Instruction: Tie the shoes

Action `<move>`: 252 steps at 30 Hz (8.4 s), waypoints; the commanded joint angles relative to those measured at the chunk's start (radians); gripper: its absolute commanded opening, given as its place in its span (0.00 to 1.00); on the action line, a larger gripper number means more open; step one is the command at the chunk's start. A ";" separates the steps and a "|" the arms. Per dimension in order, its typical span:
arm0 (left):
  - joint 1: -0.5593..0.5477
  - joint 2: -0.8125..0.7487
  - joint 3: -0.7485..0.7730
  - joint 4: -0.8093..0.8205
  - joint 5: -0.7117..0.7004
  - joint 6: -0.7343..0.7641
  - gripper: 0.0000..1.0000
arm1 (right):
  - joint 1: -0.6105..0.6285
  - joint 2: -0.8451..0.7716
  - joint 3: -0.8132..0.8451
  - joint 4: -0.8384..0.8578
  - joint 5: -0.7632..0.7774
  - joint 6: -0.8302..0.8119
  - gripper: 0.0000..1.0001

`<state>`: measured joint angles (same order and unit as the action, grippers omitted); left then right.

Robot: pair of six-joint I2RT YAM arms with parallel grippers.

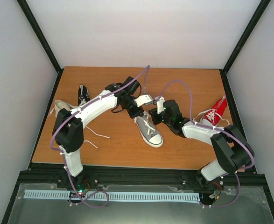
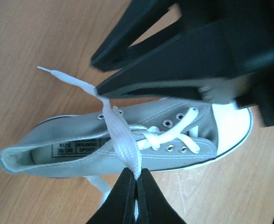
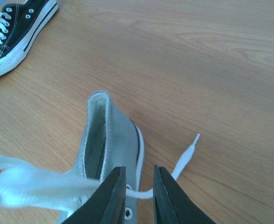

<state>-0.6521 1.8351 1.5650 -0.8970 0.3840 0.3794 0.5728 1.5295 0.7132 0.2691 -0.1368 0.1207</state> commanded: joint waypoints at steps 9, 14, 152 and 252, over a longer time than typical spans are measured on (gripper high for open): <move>0.023 0.036 0.030 0.090 -0.201 -0.099 0.01 | -0.051 -0.135 -0.047 -0.020 -0.242 -0.083 0.30; 0.046 0.058 0.034 0.084 -0.211 -0.121 0.01 | -0.110 -0.019 -0.005 0.024 -0.340 -0.019 0.32; 0.100 0.057 0.042 0.085 0.114 -0.027 0.01 | 0.024 -0.036 -0.075 0.176 -0.231 -0.085 0.23; 0.125 -0.023 -0.354 0.404 -0.112 0.364 0.86 | -0.097 0.146 0.352 -0.634 -0.551 0.124 0.06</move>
<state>-0.4999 1.7943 1.2030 -0.6384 0.3397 0.7540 0.4934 1.6489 1.0424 -0.3515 -0.6342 0.2115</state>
